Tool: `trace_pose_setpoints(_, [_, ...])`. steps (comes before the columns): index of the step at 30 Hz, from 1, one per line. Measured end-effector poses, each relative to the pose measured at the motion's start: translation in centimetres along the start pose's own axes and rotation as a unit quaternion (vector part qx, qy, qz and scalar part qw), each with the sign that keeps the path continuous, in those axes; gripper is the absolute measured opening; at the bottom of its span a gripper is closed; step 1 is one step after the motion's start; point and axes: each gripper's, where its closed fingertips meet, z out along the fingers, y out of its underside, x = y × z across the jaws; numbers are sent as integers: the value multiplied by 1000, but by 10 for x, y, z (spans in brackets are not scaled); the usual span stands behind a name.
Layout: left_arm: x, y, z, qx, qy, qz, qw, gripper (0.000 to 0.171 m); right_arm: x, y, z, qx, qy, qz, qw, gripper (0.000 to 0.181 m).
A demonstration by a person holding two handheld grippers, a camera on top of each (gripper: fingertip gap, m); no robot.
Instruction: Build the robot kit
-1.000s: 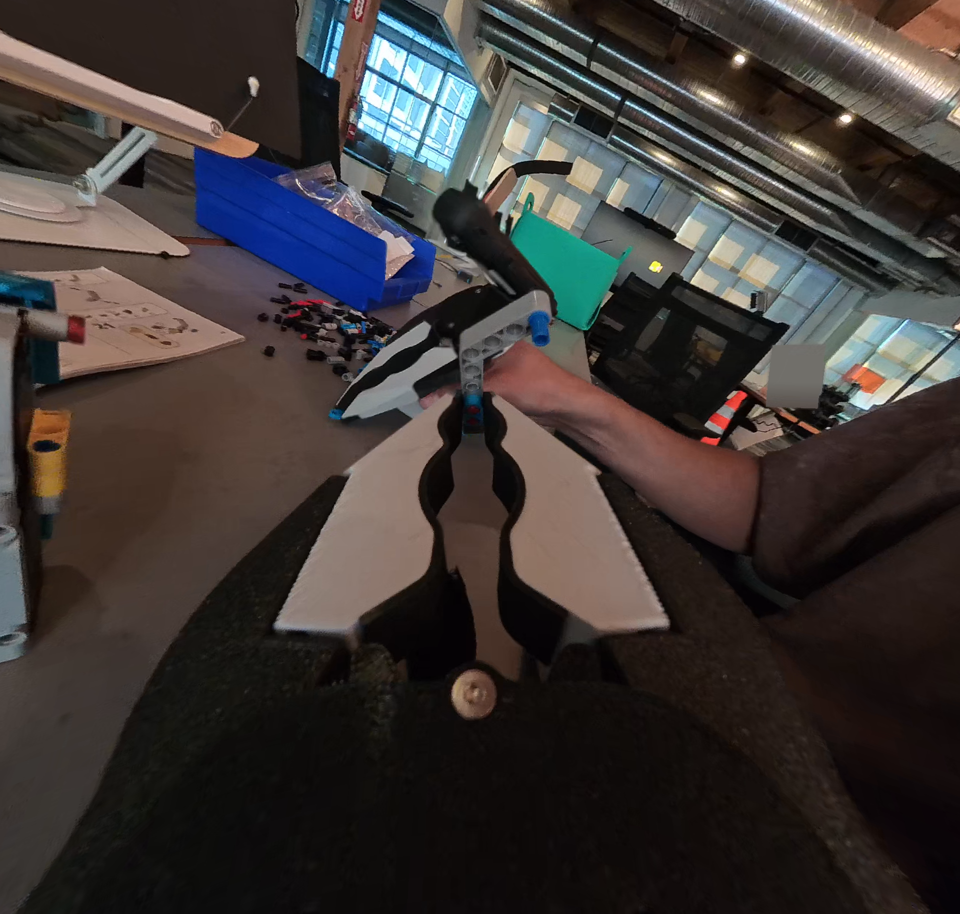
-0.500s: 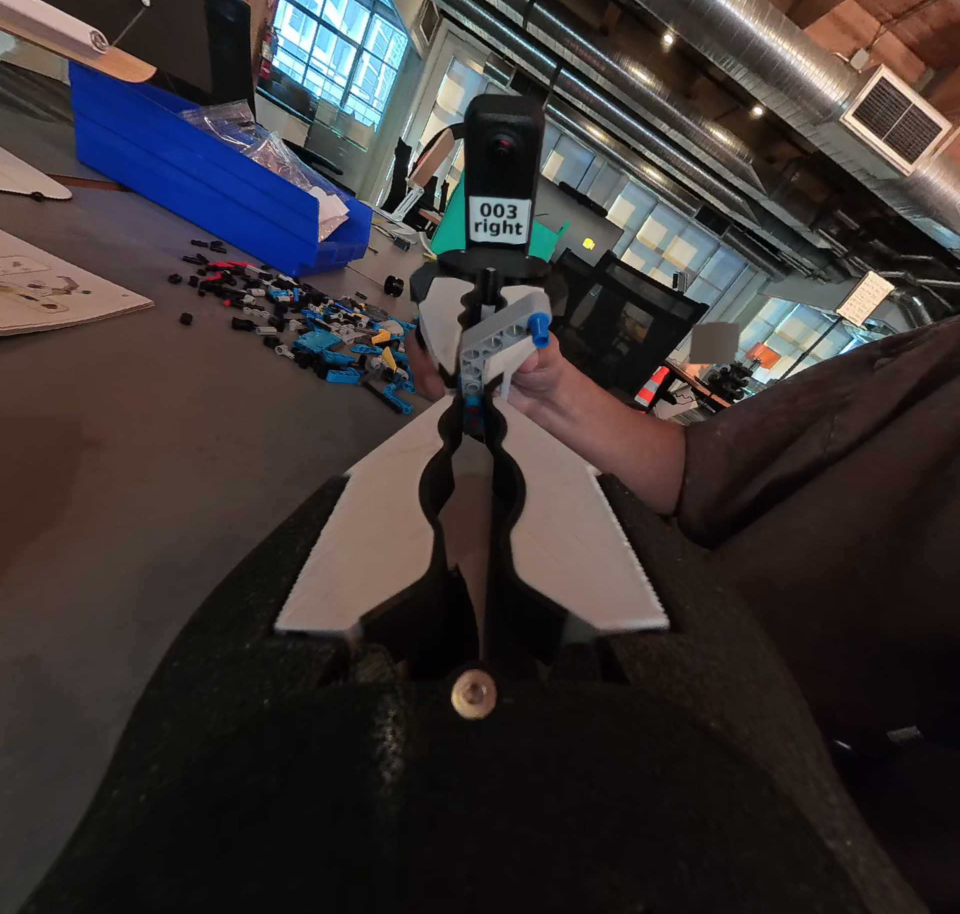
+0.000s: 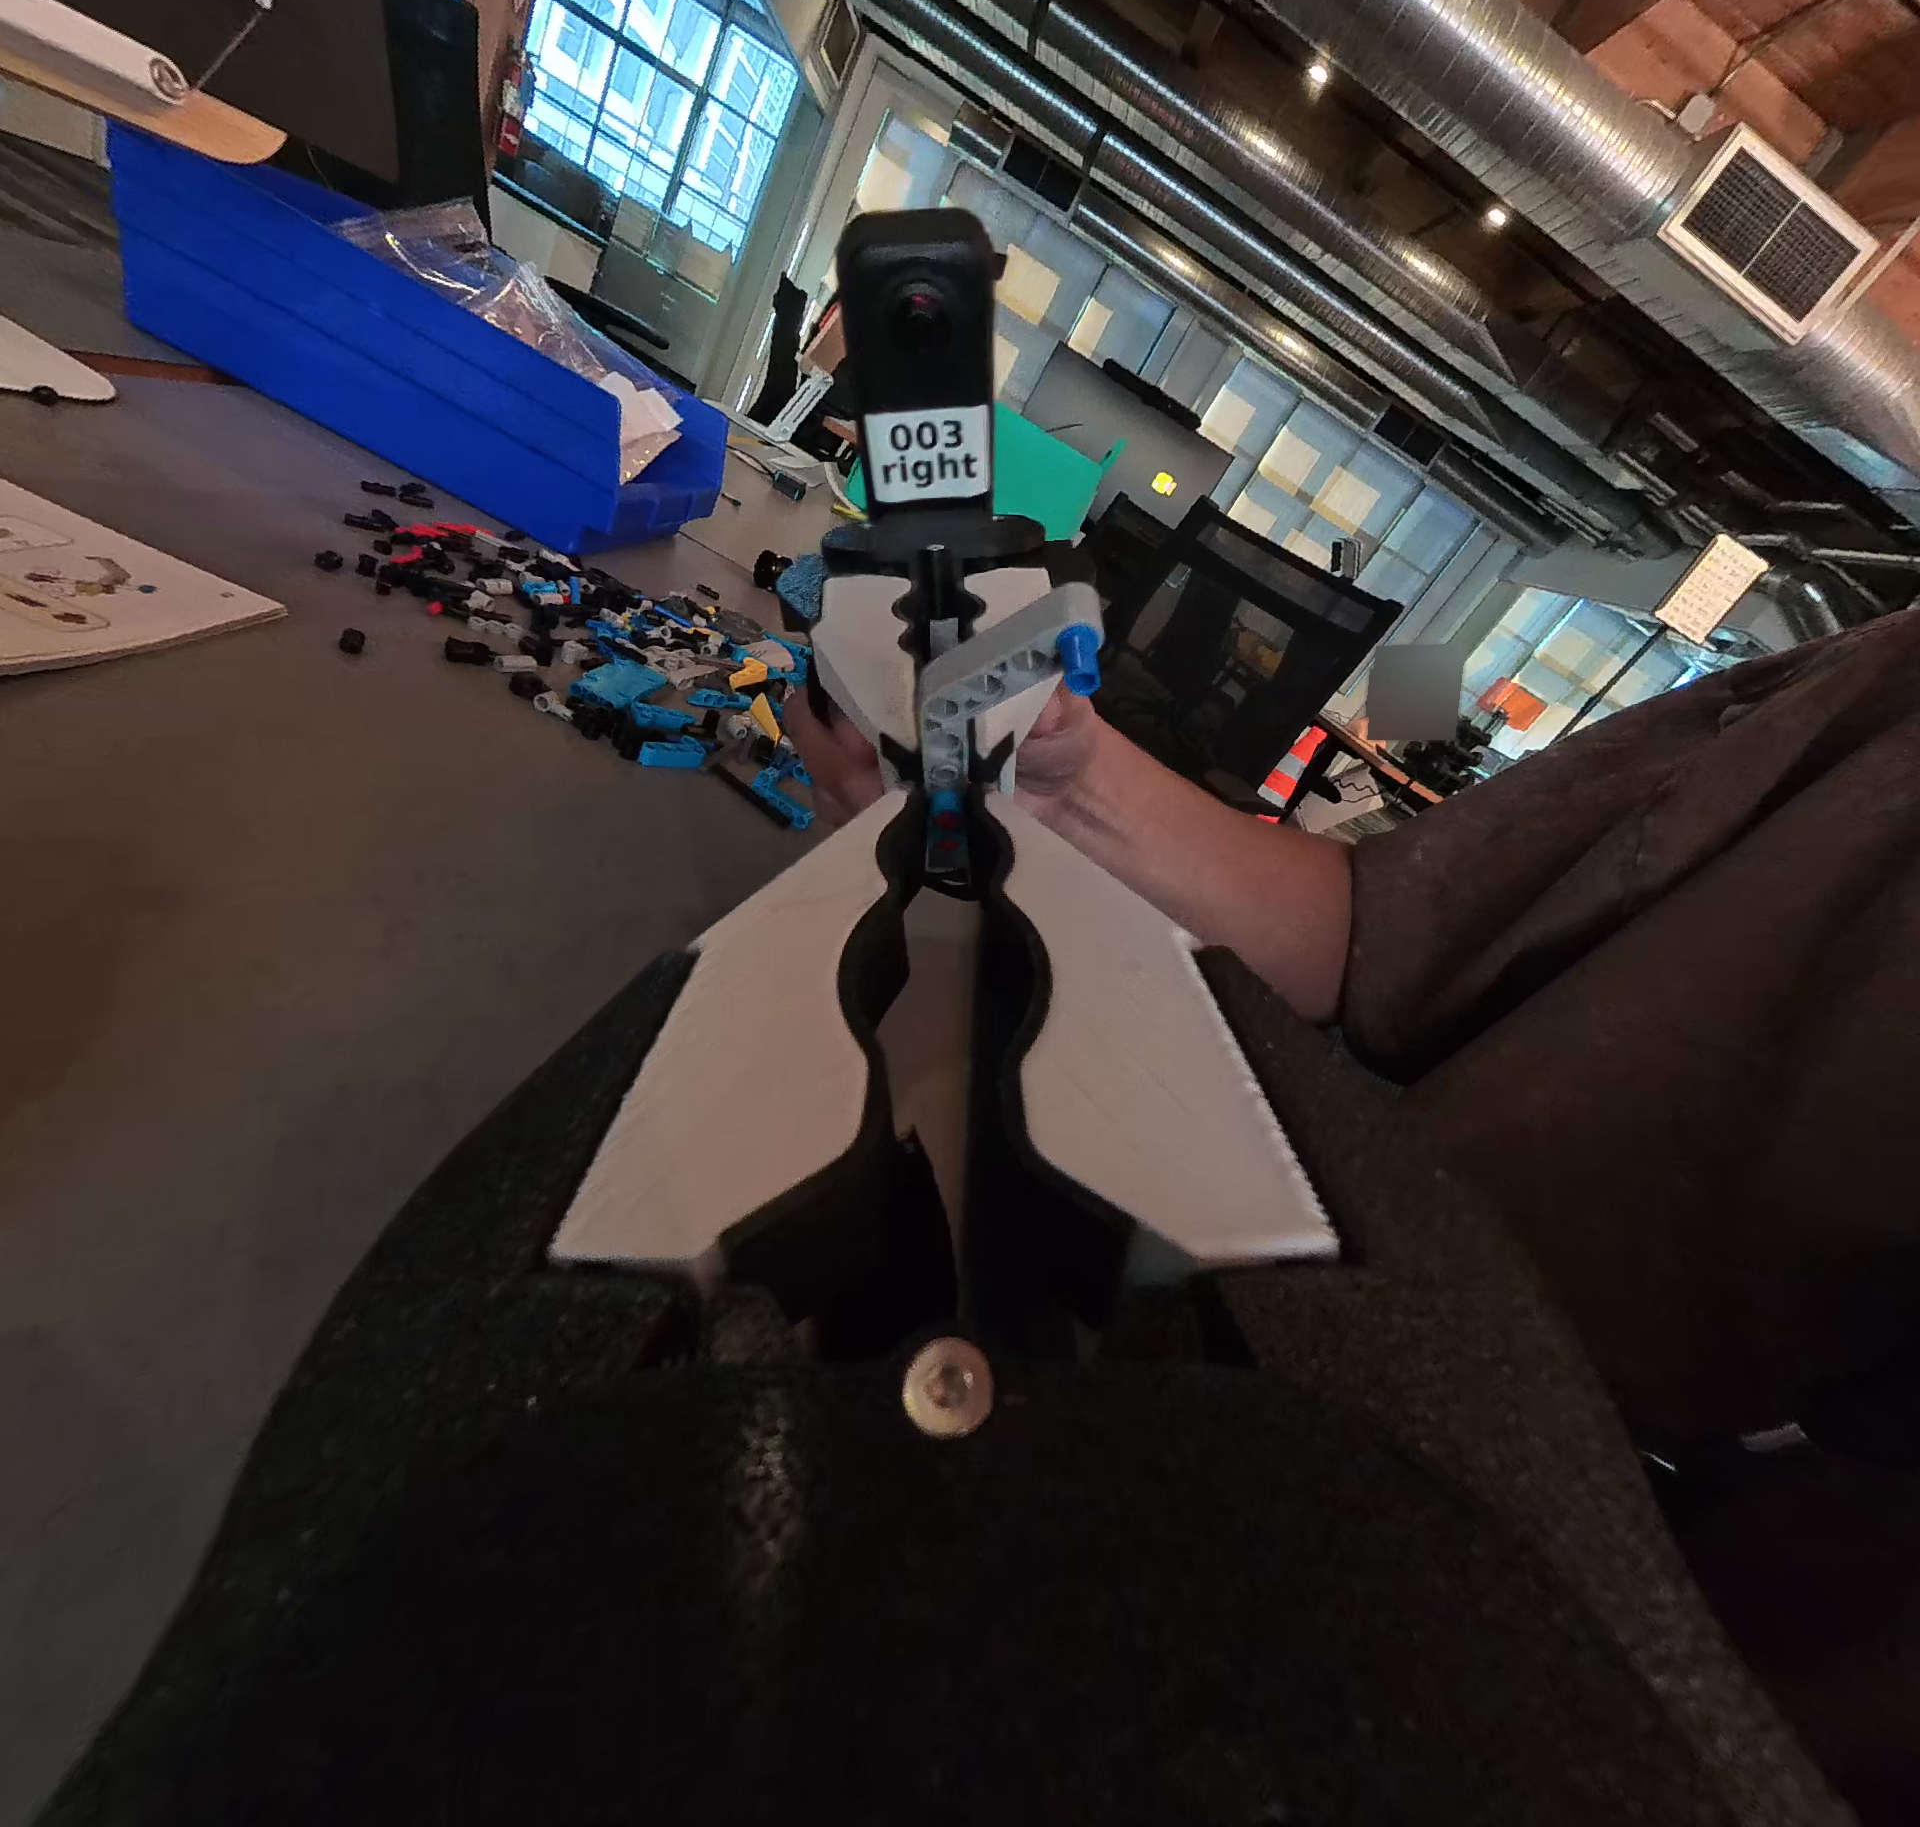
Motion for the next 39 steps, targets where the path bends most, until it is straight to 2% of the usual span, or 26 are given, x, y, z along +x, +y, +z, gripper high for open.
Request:
trace_pose_setpoints(15, [0, 1, 4, 3, -21, 24, 999, 6, 0, 2, -2, 14, -52, 59, 997, 6])
trace_pose_setpoints(20, [-6, 6, 6, -11, -44, 37, 998, 6, 6, 9, -1, -10, -23, 55, 998, 7])
trace_pose_setpoints(28, [-5, -1, 4, 8, -35, 28, 999, 6, 5, -1, -1, 3, -15, 42, 999, 7])
trace_pose_setpoints(30, [-6, -3, 3, 14, -31, 15, 999, 6, 6, -3, 0, -1, 13, 11, 1000, 8])
trace_pose_setpoints(32, [-14, -8, -1, 33, -44, -4, 998, 7, 9, -6, 0, -12, 73, -32, 997, 31])
trace_pose_setpoints(34, [-24, -19, -9, 71, -54, -42, 995, 6, 9, -10, 5, -24, 152, -108, 982, 44])
trace_pose_setpoints(35, [-29, -23, -13, 89, -55, -63, 993, 7, 13, -12, 8, -35, 209, -156, 965, 45])
trace_pose_setpoints(37, [-32, -29, -18, 114, -45, -95, 988, 6, 31, -18, 8, -43, 351, -235, 905, 46])
trace_pose_setpoints(39, [-31, -30, -18, 122, -39, -104, 986, 6, 38, -18, 15, -53, 413, -276, 866, 49])
